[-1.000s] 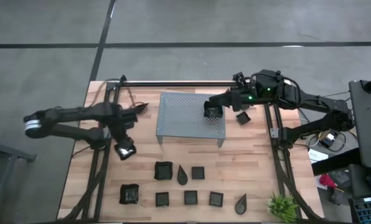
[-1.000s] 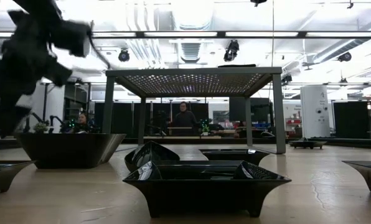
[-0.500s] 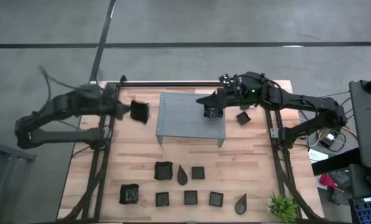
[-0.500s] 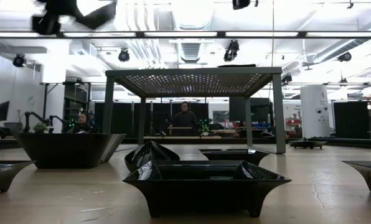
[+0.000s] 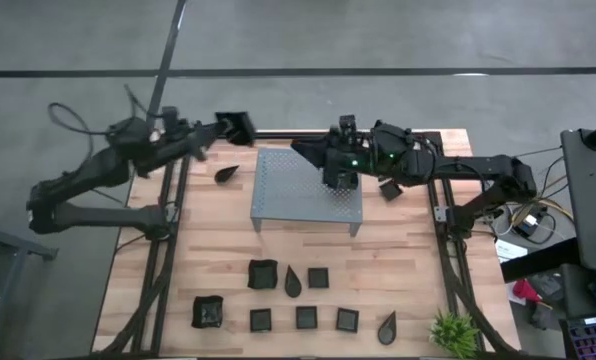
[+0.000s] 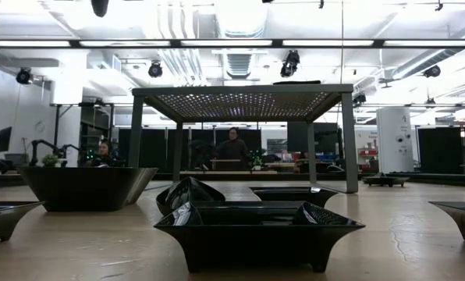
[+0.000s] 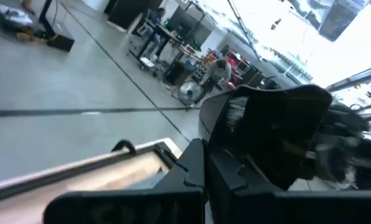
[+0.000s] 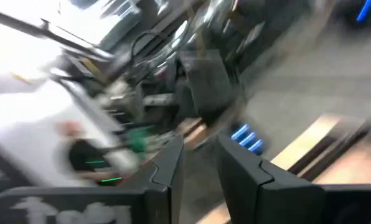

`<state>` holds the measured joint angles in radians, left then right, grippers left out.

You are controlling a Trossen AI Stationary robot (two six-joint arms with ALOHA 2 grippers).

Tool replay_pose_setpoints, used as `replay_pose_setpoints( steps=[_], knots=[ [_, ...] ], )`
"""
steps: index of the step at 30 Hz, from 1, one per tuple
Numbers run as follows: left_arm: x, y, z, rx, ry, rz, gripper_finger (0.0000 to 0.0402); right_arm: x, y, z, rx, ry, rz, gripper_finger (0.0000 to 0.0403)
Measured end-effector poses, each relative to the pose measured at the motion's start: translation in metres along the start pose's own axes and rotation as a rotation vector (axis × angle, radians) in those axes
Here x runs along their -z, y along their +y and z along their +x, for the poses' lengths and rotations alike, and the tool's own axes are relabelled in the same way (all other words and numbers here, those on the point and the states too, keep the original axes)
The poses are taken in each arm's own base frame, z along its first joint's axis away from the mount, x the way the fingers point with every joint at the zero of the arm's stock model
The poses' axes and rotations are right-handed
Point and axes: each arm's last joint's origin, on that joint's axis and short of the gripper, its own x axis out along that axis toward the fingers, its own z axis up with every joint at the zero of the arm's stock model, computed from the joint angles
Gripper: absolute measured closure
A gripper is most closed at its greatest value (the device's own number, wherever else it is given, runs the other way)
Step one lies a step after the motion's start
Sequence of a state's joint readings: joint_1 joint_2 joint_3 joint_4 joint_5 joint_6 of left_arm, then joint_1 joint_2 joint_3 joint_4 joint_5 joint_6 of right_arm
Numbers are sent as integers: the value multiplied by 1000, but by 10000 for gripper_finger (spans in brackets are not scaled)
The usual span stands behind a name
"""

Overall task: Pick & Place Mini shaped plates
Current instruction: Stack the black distorted square plate on top of the other black distorted square plate on the shelf

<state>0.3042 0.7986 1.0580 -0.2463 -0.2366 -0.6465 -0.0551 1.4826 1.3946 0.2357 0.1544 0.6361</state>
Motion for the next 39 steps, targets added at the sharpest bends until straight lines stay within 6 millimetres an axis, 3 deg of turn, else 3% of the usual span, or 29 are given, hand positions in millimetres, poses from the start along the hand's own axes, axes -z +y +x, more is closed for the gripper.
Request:
replay_pose_setpoints(
  steps=[5, 9, 16, 24, 39],
  knots=[
    [1, -5, 22, 27, -68, 34, 401, -3, 42, 8, 175, -118, -479, 303],
    [1, -7, 33, 11, -118, 79, 401, 0, 59, 16, 407, -150, -663, 307],
    [4, -8, 45, -8, -154, 142, 401, 5, 55, 34, 545, -57, -603, 279],
    [9, -9, 54, -15, -139, 150, 401, 10, 50, 52, 610, -21, -676, 244],
    [9, -13, 55, 10, -164, 134, 402, 12, 42, 61, 684, -8, -764, 272]
  ],
)
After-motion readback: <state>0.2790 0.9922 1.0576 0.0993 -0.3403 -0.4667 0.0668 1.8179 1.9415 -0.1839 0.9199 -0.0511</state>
